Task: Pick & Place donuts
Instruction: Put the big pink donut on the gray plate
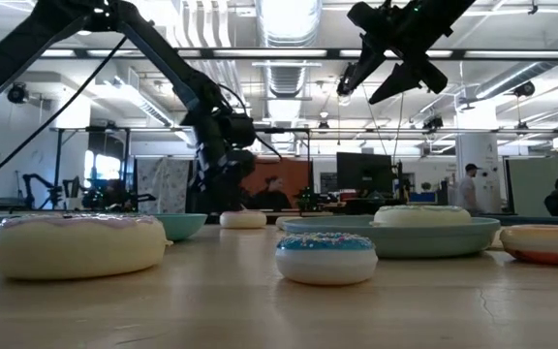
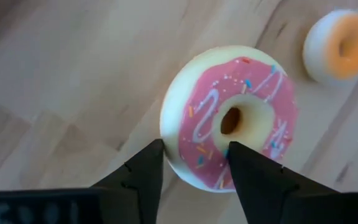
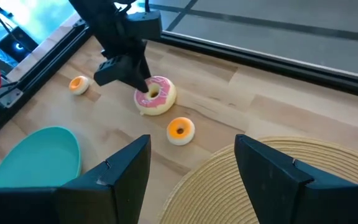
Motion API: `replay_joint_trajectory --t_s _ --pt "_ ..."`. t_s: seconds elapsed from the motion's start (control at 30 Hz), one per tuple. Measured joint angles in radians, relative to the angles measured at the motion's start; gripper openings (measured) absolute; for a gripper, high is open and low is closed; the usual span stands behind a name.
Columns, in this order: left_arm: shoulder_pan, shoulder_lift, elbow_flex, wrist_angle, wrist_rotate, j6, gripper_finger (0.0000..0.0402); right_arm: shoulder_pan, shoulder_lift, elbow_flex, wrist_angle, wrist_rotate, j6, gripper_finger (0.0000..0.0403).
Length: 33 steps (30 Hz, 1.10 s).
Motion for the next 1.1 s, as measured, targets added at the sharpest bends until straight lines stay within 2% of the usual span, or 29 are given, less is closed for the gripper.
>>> replay_joint_trajectory --t_s 0.33,0.53,0.67,0.8,0.93,1.1 --pt "-0.016 -0.005 -0.001 0.08 0.016 0.008 0.001 0.0 -0.024 0.0 0.0 -0.002 -0.001 0.0224" --pt "-0.059 -0.096 -0.003 0.06 0.138 -0.026 0.0002 0.0 -0.105 0.0 -0.045 0.017 0.0 0.0224" --pt "-0.164 -0.196 -0.023 0.075 0.202 -0.05 0.0001 -0.001 -0.163 0.0 -0.101 0.039 0.006 0.0224" --pt "-0.329 -0.227 -0.053 0.153 0.157 -0.077 0.0001 0.0 -0.193 0.0 -0.149 0.056 0.025 0.0224" --pt "-0.468 -0.193 -0.068 0.289 0.025 -0.089 0.0001 0.0 -0.189 -0.001 -0.158 0.057 0.022 0.0224" --pt "-0.533 -0.123 -0.054 0.297 -0.029 -0.123 0.0 0.0 -0.164 0.0 -0.158 0.054 0.011 0.0224"
